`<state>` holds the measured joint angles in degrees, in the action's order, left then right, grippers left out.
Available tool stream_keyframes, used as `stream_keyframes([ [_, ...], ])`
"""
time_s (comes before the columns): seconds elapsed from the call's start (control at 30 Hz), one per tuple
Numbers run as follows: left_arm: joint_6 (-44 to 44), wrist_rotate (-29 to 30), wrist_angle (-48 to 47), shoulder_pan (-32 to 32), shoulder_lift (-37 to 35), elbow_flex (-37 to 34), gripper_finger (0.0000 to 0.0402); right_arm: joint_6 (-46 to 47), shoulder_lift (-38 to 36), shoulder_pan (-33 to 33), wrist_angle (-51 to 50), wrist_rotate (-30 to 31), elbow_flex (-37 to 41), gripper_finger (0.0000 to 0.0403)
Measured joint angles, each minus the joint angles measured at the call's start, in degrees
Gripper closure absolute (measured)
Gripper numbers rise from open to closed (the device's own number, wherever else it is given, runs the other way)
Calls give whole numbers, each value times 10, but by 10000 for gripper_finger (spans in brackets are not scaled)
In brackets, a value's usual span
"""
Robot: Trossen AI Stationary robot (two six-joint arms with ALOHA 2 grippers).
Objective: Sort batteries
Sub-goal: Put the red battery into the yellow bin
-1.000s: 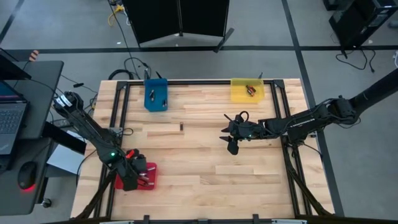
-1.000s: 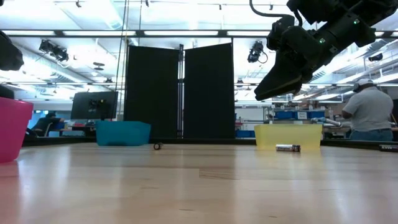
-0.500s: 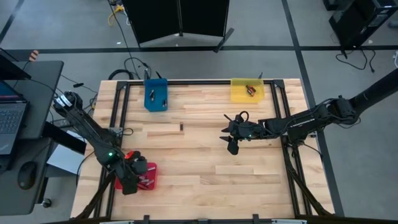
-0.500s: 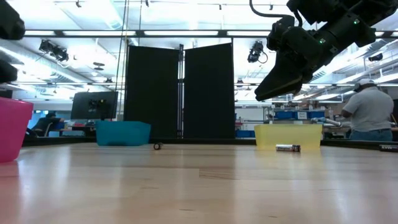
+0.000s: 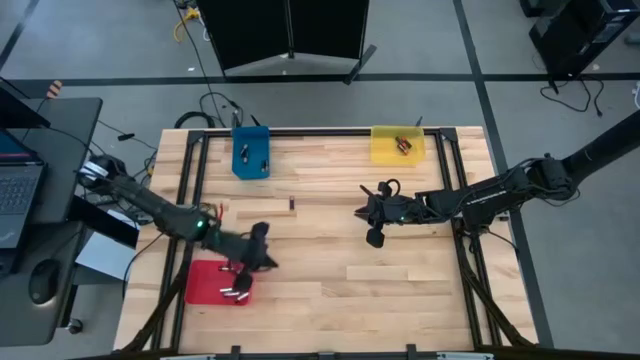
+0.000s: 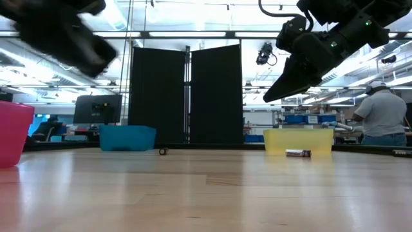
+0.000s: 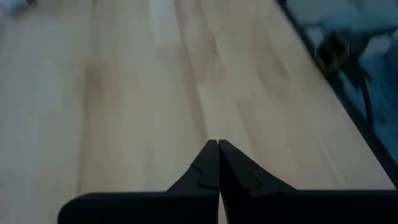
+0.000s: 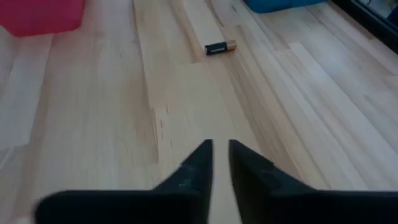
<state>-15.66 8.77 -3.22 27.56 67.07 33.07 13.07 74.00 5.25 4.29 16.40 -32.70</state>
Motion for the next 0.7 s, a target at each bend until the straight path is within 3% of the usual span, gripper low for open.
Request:
stream_keyframes([
  [0.1,61,-46,87,-61,0,-26,398,-10,0,0,2,0,0,388],
  [0.4,159,-106,348,-168,19,-115,399,-41,0,-1,57,-17,0,393],
  [0.47,176,-121,415,-184,34,-130,399,-57,0,-3,111,-45,9,395],
  [0.6,199,-126,517,-211,80,-151,399,-79,0,-19,256,-163,45,392],
  [0.7,202,-126,591,-227,123,-154,399,-72,0,-35,299,-222,68,394],
])
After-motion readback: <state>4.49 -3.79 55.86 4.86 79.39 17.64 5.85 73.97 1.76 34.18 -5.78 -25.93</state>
